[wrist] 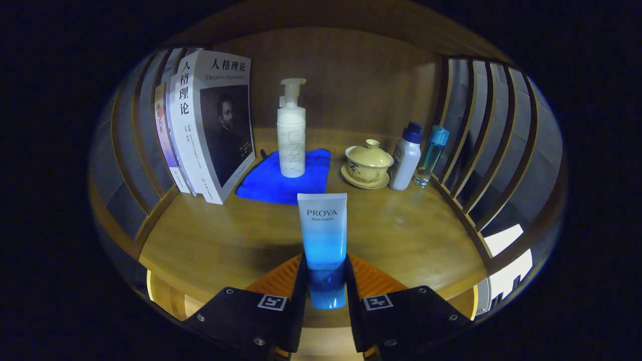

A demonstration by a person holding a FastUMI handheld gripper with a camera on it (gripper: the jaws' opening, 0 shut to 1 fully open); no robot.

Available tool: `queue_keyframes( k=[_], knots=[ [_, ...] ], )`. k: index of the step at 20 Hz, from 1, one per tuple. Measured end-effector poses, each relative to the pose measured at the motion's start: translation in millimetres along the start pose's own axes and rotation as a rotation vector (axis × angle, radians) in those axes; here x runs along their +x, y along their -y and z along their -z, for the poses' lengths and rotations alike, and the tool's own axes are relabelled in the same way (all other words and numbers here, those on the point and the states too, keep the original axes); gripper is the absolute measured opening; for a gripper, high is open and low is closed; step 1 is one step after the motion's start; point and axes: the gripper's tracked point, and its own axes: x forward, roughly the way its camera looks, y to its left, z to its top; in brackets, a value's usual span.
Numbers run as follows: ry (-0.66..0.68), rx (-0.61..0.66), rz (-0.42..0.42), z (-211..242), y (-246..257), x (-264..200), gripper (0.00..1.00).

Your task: Pull open the drawer, take out the items inside it, and place them on the countertop above the cabinet.

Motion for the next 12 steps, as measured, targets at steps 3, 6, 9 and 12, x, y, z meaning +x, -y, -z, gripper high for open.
queue_keyframes(
  k=[3, 6, 9, 12],
  knots=[
    [0.005, 0.001, -0.014, -0.3, -1.9, 2.4, 0.42],
    [0.026, 0.023, -0.023, -0.2, -2.1, 1.8, 0.44],
    [0.037, 0.014, -0.02, 3.3, -1.8, 2.7, 0.45],
    [0.043, -0.021, -0.02, 5.4, -4.8, 4.2, 0.49]
  ],
)
